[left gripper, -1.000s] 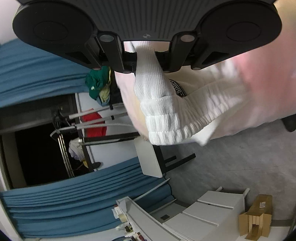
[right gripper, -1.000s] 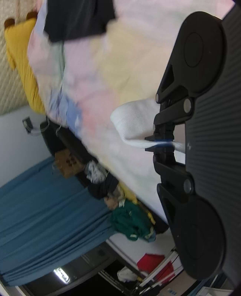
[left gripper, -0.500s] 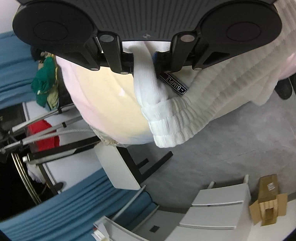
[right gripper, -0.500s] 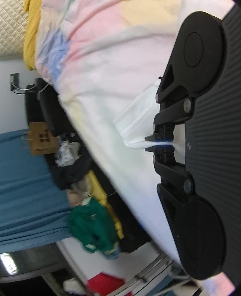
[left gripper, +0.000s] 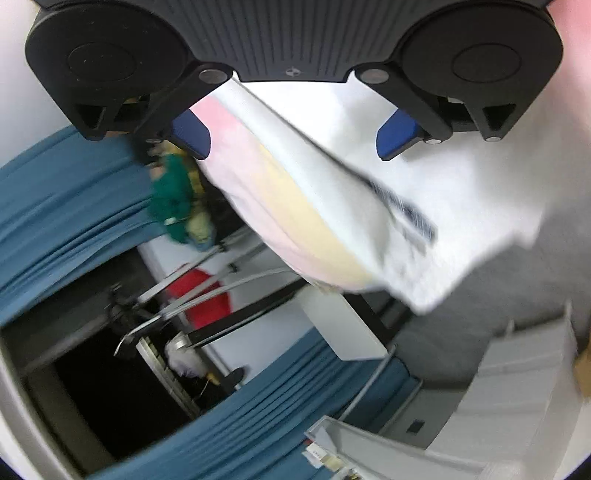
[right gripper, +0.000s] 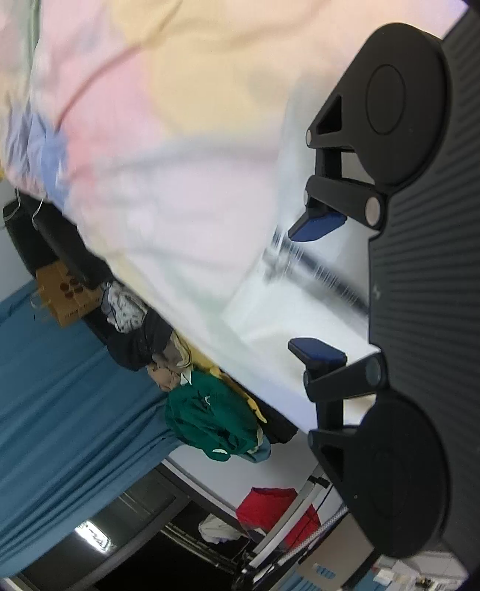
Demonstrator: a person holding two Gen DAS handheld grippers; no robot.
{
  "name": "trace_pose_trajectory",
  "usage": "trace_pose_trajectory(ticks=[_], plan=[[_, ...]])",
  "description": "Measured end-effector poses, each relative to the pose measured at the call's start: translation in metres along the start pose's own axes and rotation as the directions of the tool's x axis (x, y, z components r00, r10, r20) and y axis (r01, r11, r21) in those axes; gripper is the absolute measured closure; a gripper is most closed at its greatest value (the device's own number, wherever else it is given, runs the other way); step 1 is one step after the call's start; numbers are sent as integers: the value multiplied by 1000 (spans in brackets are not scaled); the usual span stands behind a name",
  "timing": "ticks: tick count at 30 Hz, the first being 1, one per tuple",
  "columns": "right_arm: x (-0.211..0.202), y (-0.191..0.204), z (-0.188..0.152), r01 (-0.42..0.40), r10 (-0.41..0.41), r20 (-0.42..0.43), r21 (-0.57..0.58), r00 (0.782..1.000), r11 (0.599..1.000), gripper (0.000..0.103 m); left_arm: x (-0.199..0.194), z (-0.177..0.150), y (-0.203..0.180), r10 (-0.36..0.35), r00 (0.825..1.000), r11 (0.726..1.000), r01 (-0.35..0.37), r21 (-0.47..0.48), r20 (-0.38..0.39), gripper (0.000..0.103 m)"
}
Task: Fold clothes
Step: 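Lift the waistband with the left gripper and fold it toward the cuff held by the right gripper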
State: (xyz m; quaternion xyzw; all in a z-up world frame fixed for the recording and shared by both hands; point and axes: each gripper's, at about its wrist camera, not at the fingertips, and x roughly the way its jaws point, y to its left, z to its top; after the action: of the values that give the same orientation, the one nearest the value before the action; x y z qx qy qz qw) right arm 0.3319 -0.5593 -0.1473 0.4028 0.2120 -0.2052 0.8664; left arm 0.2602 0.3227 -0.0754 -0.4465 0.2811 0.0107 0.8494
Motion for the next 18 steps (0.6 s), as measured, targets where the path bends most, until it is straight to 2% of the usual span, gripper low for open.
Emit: trace_pose_trajectory(ticks=[3,6,8,10,11,12,15,18], plan=[[-25,-30,-13,-67,73,-78,78,994,995,42,-20,-44,27,-30,999,985,32,-170,13,3],[-25,-40,-36,-114,137,-178,129,974,985,42,-24,-84,61,-43,999,925,29,-378,-29,4],[-23,-46,-52,-142,179,-244,164,953,976,42,-19,-98,73,-8,995,884,-42,-465,-104,10],[-22,-51,-68,-166,223,-307,200,925,966,42,-15,-101,76,37,994,899,-78,-432,-102,11],[-21,-54,-75,-177,245,-337,219,909,960,42,-12,-101,77,44,994,896,-85,-436,-102,11],[-18,-56,-82,-177,253,-341,238,905,955,43,-10,-102,77,42,995,892,-78,-446,-90,10],[-4,-53,-87,-209,284,-297,261,912,942,42,-1,-102,77,30,999,894,-40,-446,-29,8],[12,-49,-83,-246,297,-215,237,930,940,43,11,-100,77,49,998,907,-25,-420,47,14]])
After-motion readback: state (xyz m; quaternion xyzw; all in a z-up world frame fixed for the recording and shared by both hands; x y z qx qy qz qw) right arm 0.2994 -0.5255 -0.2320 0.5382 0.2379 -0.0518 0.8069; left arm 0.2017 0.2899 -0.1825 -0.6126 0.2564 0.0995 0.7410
